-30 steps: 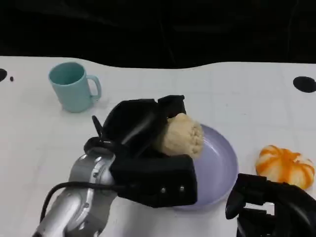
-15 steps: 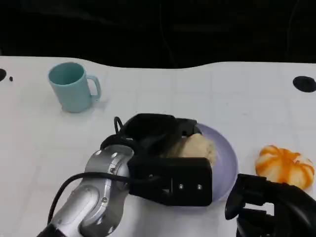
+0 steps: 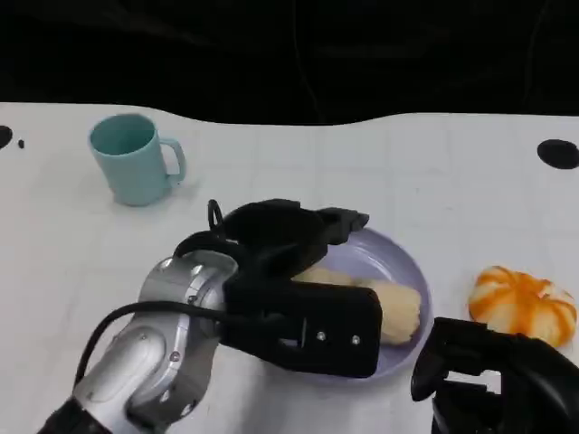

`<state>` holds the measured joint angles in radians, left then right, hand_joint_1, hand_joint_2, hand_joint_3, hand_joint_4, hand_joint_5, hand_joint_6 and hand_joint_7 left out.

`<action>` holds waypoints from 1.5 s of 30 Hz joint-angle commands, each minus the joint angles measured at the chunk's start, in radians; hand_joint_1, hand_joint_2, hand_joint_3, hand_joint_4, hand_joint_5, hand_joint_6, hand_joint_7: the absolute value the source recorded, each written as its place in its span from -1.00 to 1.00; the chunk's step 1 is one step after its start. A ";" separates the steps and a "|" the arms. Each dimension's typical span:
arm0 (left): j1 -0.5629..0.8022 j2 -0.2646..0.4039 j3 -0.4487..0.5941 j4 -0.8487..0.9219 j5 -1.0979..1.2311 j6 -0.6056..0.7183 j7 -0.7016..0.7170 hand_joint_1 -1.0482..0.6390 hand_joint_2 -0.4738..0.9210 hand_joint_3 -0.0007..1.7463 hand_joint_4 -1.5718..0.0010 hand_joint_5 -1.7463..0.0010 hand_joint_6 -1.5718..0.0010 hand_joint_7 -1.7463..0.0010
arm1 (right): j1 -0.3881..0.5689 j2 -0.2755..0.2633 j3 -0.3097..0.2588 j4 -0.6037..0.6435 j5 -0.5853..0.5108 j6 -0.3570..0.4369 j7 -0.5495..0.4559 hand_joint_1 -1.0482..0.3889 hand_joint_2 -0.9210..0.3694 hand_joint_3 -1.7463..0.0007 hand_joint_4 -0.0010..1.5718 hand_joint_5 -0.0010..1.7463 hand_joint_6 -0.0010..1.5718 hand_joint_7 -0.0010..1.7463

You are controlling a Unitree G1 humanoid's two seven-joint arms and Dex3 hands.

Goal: Grasp the towel on the left side of the plate with the left hand and place it into the plate.

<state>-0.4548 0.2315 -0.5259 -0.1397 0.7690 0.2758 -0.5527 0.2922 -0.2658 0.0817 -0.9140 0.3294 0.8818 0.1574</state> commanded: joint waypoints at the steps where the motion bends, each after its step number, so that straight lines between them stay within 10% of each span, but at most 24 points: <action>1: 0.022 0.026 0.072 -0.102 -0.097 0.011 -0.062 -0.61 1.00 -0.84 0.79 0.48 0.68 0.94 | 0.000 0.001 0.000 0.002 0.008 -0.004 0.001 0.42 -0.37 -0.50 -0.07 1.00 -0.18 0.80; 6: 0.116 0.030 0.218 -0.229 -0.298 0.024 -0.069 -0.32 1.00 -0.70 0.16 0.29 0.18 0.85 | 0.012 -0.002 0.001 0.000 0.006 -0.022 0.008 0.43 -0.37 -0.51 -0.06 1.00 -0.18 0.81; 11: 0.235 0.029 0.368 -0.330 -0.511 0.043 -0.061 -0.09 1.00 -0.63 -0.06 0.17 -0.13 0.84 | 0.026 -0.008 -0.003 -0.008 0.004 -0.033 0.013 0.42 -0.34 -0.53 -0.05 1.00 -0.17 0.81; 15: 0.345 0.001 0.491 -0.415 -0.712 0.103 -0.047 0.14 0.45 0.29 -0.05 -0.42 -0.38 0.54 | 0.032 -0.012 -0.007 -0.008 0.003 -0.044 0.021 0.43 -0.35 -0.54 -0.05 1.00 -0.17 0.81; 19: 0.450 -0.018 0.590 -0.511 -0.856 0.180 -0.008 0.13 0.32 0.48 -0.15 -0.77 -0.28 -0.20 | 0.027 -0.024 -0.005 -0.010 -0.007 -0.040 0.021 0.42 -0.35 -0.54 -0.06 1.00 -0.18 0.81; 23: 0.536 -0.013 0.673 -0.565 -0.970 0.211 0.016 0.09 0.37 0.47 -0.10 -0.88 -0.12 -0.50 | 0.021 -0.028 -0.004 -0.004 -0.008 -0.042 0.023 0.41 -0.35 -0.53 -0.08 1.00 -0.19 0.81; 31: 0.699 -0.064 0.785 -0.670 -1.214 0.325 0.135 0.11 0.57 0.24 -0.07 -0.86 -0.06 -0.57 | 0.014 -0.017 -0.008 0.011 0.002 -0.045 0.024 0.43 -0.37 -0.53 -0.07 1.00 -0.20 0.82; 45: 0.895 -0.146 0.690 -0.612 -1.240 0.189 0.249 0.12 0.44 0.40 -0.11 -0.85 0.00 -0.67 | 0.025 -0.018 -0.042 0.058 0.002 -0.107 0.049 0.43 -0.38 -0.52 -0.08 1.00 -0.20 0.81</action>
<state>0.4220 0.0879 0.1753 -0.7802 -0.4965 0.5011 -0.3287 0.3095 -0.2765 0.0626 -0.8740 0.3288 0.7993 0.1993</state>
